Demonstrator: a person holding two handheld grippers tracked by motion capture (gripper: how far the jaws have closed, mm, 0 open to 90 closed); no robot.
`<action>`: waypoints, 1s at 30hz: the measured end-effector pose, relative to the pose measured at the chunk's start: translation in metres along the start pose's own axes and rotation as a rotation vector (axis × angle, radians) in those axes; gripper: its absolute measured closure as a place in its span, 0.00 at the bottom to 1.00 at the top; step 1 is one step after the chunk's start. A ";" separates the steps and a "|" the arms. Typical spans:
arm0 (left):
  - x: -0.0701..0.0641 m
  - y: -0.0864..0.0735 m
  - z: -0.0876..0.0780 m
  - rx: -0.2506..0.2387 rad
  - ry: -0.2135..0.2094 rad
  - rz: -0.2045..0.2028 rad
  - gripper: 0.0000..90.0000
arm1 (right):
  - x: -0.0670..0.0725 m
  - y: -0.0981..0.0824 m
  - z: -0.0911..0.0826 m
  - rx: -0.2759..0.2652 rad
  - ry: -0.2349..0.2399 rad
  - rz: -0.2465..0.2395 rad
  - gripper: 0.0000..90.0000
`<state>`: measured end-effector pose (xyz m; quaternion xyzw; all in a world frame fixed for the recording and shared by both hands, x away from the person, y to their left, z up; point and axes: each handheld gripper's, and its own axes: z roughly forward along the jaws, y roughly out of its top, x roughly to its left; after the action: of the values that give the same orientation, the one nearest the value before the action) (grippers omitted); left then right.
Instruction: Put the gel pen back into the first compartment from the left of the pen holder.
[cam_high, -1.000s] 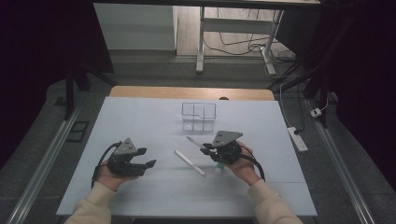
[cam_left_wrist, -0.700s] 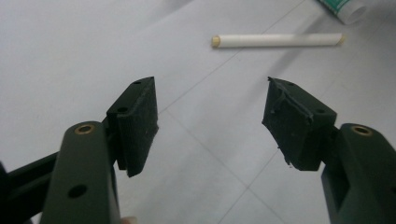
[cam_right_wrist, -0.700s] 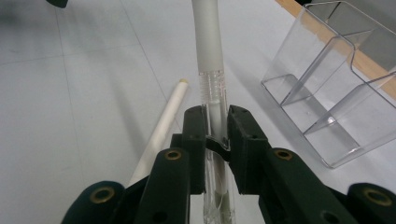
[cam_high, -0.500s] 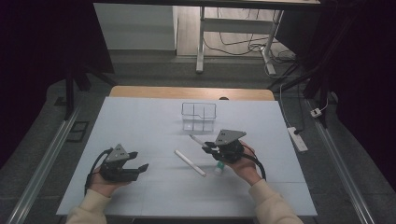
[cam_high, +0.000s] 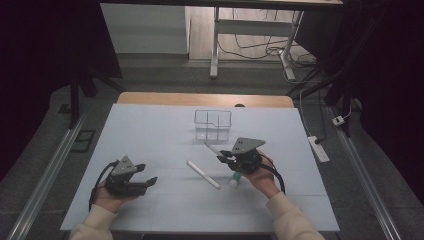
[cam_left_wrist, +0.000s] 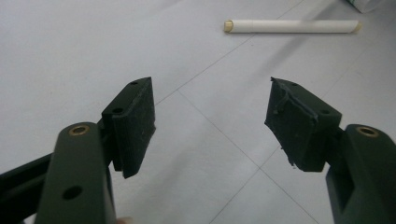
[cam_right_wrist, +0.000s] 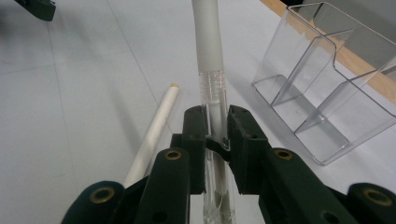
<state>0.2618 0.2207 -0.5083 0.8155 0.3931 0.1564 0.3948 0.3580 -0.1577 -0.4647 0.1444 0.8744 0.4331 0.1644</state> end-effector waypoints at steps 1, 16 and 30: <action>0.000 0.000 0.000 -0.001 0.000 -0.001 0.37 | 0.000 0.000 0.000 0.000 -0.001 0.004 0.85; -0.001 0.001 0.001 0.004 0.001 0.013 0.36 | -0.007 0.005 0.005 -0.073 -0.025 0.076 0.85; -0.001 0.002 0.003 0.012 -0.005 0.021 0.36 | -0.025 0.021 0.008 -0.142 -0.058 0.146 0.85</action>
<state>0.2638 0.2173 -0.5090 0.8223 0.3845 0.1561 0.3895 0.3865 -0.1496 -0.4482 0.2082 0.8234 0.5006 0.1673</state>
